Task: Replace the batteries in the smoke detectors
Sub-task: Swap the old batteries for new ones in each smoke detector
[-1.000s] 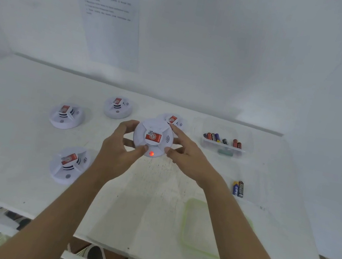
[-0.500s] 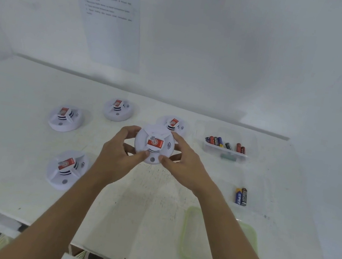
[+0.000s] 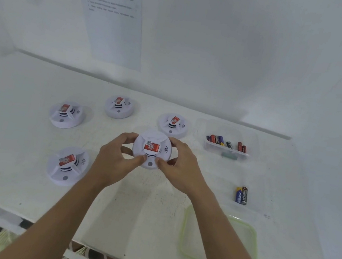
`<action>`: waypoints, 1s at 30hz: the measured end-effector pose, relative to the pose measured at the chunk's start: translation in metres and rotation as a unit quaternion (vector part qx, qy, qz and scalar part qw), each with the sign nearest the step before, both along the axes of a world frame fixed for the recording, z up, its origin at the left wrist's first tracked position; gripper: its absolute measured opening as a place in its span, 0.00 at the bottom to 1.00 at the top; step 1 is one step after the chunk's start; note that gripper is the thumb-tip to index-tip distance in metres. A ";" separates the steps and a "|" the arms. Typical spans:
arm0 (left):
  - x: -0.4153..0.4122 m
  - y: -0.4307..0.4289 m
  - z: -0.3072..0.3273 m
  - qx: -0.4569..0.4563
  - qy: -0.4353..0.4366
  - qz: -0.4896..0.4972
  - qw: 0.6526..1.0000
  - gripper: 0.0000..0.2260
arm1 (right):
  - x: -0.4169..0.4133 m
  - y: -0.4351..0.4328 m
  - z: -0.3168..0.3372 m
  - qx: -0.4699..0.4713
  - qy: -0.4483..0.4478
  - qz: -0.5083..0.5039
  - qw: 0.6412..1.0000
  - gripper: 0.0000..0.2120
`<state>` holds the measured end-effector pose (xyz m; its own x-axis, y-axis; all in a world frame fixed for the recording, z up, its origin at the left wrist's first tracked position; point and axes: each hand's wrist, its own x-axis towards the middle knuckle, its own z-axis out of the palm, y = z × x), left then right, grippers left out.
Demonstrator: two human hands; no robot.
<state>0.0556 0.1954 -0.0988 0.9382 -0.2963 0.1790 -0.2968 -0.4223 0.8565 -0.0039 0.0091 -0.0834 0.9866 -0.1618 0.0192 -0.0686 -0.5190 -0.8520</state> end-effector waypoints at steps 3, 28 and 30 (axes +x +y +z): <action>0.000 0.002 -0.003 0.004 -0.005 0.011 1.000 0.21 | -0.002 0.005 0.002 0.012 0.000 -0.021 1.000 0.31; -0.013 0.013 -0.020 0.072 0.032 -0.031 0.996 0.16 | -0.013 0.025 -0.013 -0.052 0.090 -0.014 0.994 0.18; -0.015 0.012 -0.021 0.072 0.031 -0.030 0.996 0.15 | -0.011 0.026 -0.016 -0.054 0.088 -0.020 0.994 0.16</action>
